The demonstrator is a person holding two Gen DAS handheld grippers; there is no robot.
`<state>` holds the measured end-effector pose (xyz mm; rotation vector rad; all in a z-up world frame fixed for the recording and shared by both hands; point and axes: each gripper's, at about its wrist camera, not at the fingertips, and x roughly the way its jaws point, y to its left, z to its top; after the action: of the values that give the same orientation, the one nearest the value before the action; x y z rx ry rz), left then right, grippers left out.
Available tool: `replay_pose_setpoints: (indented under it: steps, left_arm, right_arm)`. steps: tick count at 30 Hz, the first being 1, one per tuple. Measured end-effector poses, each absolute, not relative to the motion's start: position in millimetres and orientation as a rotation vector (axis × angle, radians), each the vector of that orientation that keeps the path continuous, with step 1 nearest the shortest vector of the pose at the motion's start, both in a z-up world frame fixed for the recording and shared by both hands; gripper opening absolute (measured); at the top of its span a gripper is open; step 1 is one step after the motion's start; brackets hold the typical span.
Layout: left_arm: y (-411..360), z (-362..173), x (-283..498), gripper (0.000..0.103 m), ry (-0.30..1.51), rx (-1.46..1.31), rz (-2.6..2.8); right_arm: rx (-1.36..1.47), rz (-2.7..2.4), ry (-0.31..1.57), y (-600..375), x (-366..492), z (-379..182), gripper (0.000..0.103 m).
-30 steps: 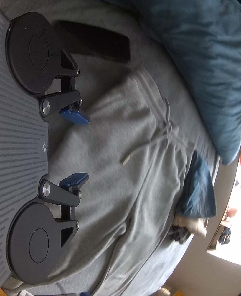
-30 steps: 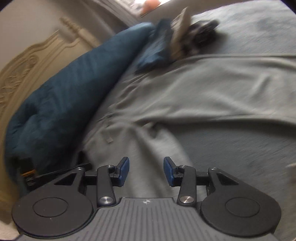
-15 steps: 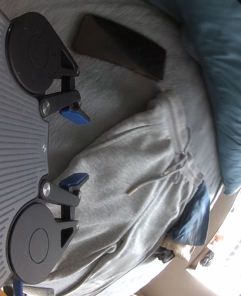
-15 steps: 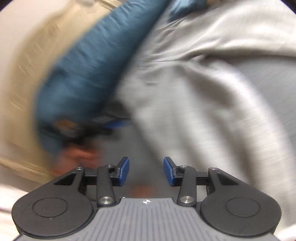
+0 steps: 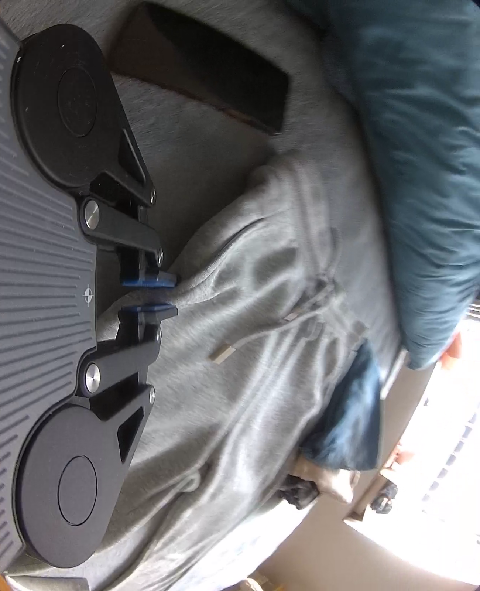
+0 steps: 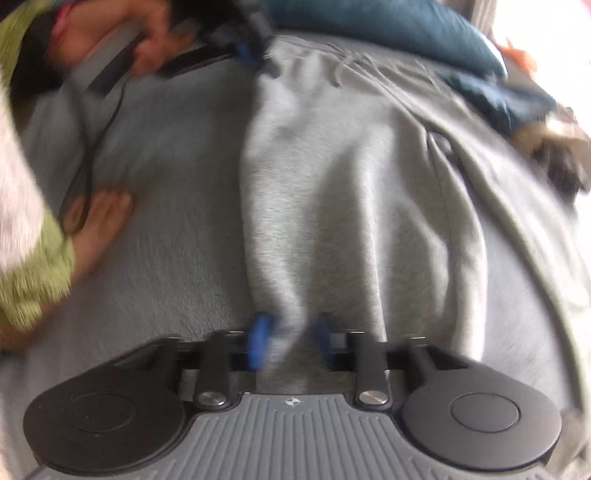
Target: Fold clothes
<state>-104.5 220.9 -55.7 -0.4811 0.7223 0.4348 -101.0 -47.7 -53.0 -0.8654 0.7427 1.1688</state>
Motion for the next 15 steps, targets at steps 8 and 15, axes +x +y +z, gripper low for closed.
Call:
replay_pose_setpoints:
  steps: [8,15]
  left_arm:
    - [228.7,-42.3,-107.9,0.005,0.743,-0.455,0.472]
    - [247.5,-69.6,-110.0,0.022,0.834,-0.571,0.494]
  right_arm:
    - [-0.711,1.321,0.842,-62.5,-86.1,-18.7,0.006]
    - [-0.734,1.304,0.978,-57.6,-87.4,-47.0,0.008]
